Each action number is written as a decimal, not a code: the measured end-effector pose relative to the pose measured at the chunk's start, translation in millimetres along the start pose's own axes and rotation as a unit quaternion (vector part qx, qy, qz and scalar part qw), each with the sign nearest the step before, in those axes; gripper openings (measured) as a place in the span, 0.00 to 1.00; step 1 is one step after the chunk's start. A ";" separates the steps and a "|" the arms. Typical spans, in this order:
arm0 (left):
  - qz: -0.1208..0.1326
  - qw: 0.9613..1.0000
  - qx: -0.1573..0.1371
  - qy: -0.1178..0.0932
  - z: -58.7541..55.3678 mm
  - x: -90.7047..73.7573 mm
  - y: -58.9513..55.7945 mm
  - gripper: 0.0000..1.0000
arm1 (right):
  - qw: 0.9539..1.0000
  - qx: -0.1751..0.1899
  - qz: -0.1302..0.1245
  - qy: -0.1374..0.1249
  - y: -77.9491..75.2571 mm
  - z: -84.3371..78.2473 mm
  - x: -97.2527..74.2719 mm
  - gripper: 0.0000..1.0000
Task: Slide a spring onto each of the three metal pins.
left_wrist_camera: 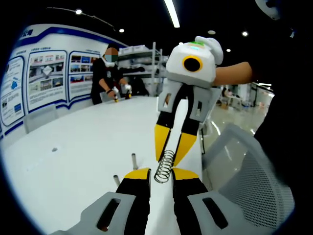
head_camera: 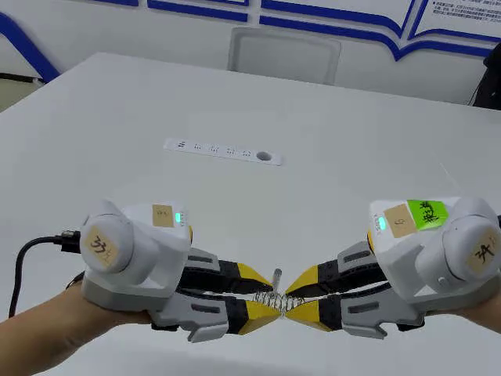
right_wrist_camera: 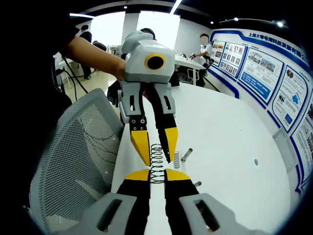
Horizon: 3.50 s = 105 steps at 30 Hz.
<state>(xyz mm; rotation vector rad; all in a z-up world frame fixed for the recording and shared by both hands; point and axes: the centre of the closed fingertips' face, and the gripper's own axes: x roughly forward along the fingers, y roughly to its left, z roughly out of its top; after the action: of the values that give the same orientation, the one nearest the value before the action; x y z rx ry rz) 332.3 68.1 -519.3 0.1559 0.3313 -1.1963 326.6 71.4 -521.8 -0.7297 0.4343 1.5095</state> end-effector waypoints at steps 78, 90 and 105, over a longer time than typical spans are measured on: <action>-0.015 0.999 0.039 -0.017 11.6 -1.0 -5.0 0.09 | 0.980 0.112 0.024 -0.163 -5.9 59.8 -17.3 0.11; 0.002 0.999 0.037 -0.030 14.9 -2.0 2.3 0.10 | 0.981 0.106 0.001 -0.165 -13.9 64.8 -16.0 0.10; 0.026 0.999 0.023 -0.025 14.0 -7.9 16.0 0.20 | 0.980 0.111 -0.016 -0.161 -25.8 67.0 -21.4 0.10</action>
<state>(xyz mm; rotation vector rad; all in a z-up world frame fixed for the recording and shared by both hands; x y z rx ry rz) 347.0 76.7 -504.4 0.1732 0.2545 -1.1545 339.1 102.8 -454.9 -0.3071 0.3363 1.4883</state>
